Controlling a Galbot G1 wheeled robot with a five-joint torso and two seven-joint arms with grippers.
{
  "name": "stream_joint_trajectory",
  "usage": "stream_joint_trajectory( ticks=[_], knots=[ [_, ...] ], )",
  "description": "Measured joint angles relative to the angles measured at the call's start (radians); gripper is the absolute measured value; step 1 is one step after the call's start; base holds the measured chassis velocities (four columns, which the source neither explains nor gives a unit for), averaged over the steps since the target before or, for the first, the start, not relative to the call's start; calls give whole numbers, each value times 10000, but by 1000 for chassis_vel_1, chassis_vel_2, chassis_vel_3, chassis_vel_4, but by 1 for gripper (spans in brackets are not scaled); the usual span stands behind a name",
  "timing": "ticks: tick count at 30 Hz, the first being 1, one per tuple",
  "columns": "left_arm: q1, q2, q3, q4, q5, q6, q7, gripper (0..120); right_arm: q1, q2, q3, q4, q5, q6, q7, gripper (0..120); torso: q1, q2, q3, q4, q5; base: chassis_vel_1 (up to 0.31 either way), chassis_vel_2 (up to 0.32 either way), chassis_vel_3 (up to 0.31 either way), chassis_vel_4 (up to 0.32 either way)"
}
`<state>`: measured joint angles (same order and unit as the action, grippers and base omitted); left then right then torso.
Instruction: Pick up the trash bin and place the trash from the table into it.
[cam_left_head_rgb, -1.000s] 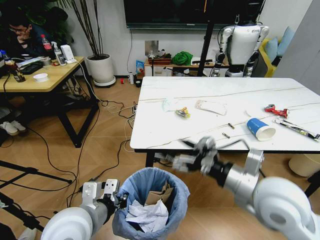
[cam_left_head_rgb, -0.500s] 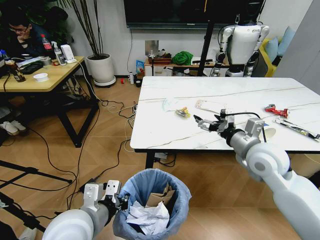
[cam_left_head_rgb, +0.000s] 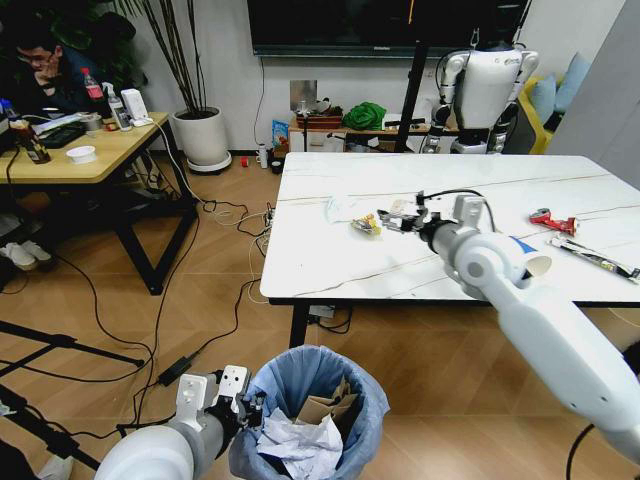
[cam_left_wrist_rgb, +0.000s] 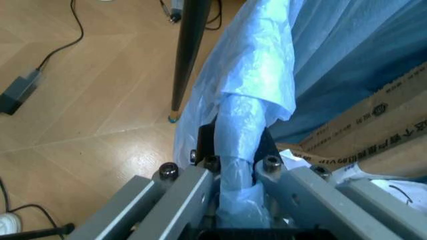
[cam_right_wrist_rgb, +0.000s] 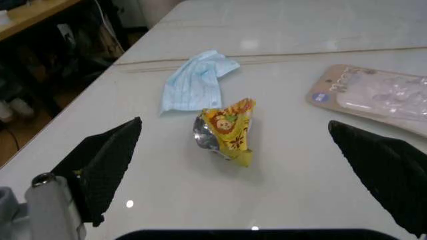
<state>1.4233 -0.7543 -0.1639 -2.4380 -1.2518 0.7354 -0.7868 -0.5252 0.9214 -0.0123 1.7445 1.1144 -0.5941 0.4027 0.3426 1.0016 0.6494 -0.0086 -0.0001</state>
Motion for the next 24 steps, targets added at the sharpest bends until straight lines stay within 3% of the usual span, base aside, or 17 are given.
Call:
stream_joint_trajectory(
  ticks=[10,24],
  knots=[
    [93,-25,-197,-106,-43,0,32,0,941,789,-1013,-1924,-353,-88,-137,100,0,0,0,1,0,0,0,0,0],
    [186,-6,-293,-167,-61,0,54,0,1168,1082,-1026,-2638,-303,-44,-213,87,-2,0,-1,0,0,0,0,0,0]
  ],
)
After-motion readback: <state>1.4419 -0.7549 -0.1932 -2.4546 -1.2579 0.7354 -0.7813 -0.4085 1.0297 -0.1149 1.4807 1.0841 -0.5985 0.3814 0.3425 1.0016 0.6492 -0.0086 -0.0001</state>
